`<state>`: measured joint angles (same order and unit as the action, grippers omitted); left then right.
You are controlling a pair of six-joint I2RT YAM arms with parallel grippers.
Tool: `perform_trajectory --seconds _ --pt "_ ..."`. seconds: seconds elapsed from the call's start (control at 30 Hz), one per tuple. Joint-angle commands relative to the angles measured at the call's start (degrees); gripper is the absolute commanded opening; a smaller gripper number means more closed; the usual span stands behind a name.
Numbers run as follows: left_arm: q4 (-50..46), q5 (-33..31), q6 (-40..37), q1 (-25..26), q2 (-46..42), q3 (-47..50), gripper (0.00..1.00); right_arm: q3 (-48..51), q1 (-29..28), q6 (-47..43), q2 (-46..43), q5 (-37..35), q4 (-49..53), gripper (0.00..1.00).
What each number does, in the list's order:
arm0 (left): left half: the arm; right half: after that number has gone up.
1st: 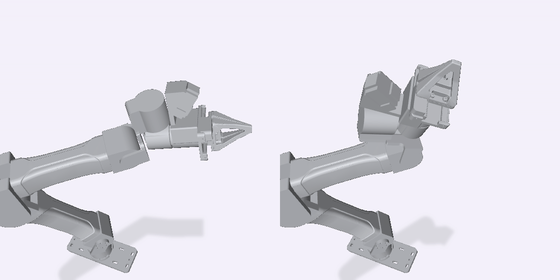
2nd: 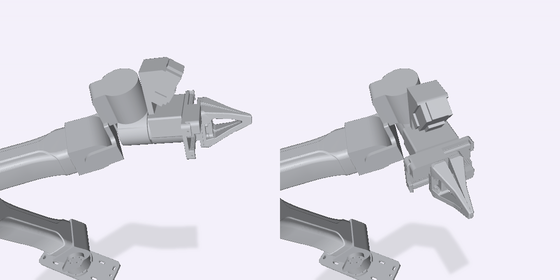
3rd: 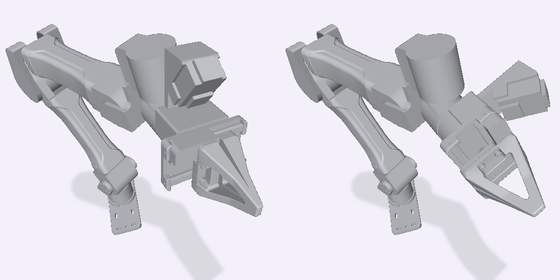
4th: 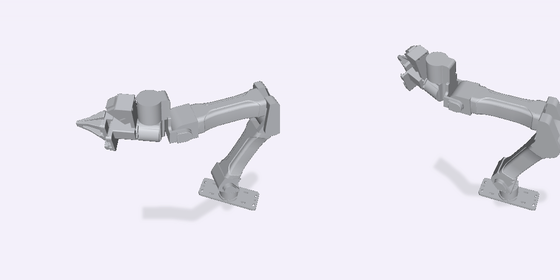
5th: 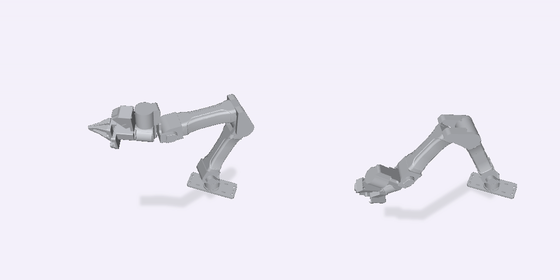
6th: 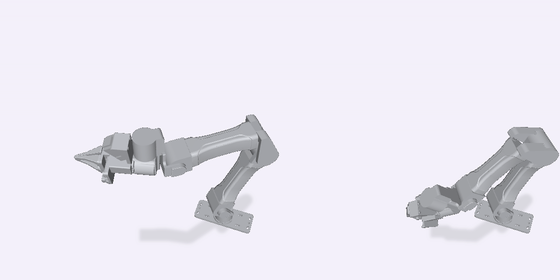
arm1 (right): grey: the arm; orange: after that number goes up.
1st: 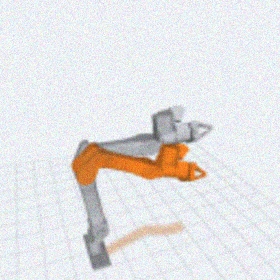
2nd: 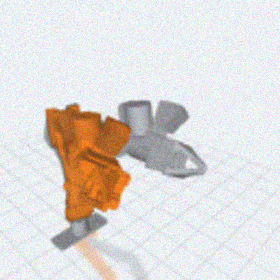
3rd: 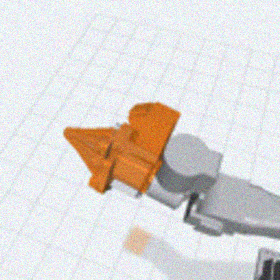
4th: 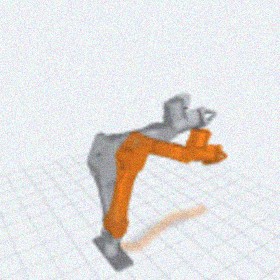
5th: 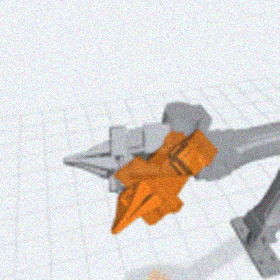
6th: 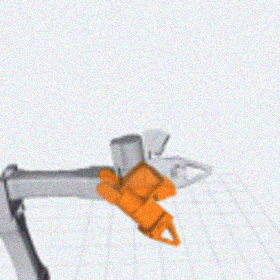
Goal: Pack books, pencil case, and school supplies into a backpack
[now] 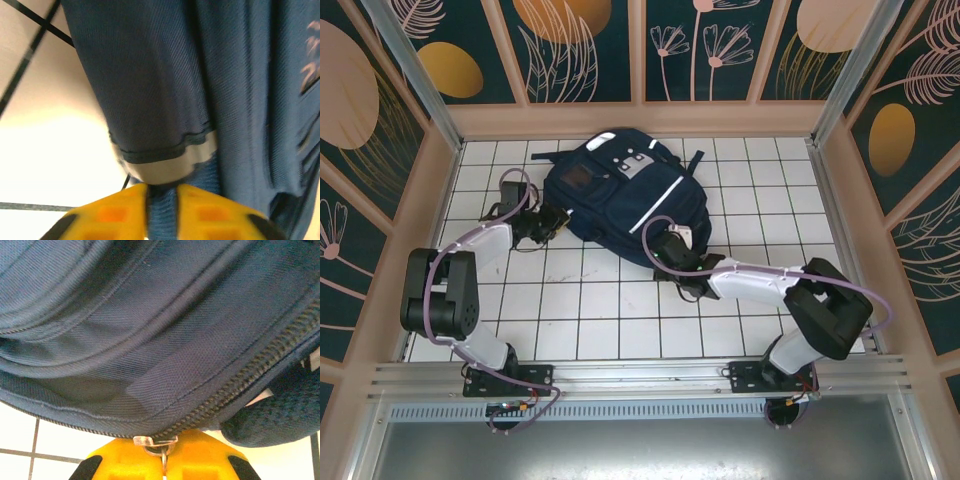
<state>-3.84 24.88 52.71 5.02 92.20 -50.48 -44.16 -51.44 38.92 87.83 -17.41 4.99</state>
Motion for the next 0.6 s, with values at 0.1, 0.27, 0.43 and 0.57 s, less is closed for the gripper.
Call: perform_trajectory --seconds 0.1,0.27,0.43,0.57 --pt "1.06 -1.13 7.61 4.47 -9.98 7.17 0.35 -6.17 -2.59 -1.64 4.11 1.76 0.77 0.0" --pt "9.27 -1.89 18.04 14.27 -11.75 13.03 0.36 -7.99 -3.23 -2.26 5.72 3.12 0.61 0.0" --pt "16.32 -4.05 24.02 22.77 -7.52 12.67 0.39 -8.62 -3.58 -2.58 5.75 4.4 0.26 0.0" --pt "19.32 -4.61 25.89 26.04 -3.53 10.63 0.43 -9.65 -4.51 -2.62 6.53 5.12 0.16 0.0"
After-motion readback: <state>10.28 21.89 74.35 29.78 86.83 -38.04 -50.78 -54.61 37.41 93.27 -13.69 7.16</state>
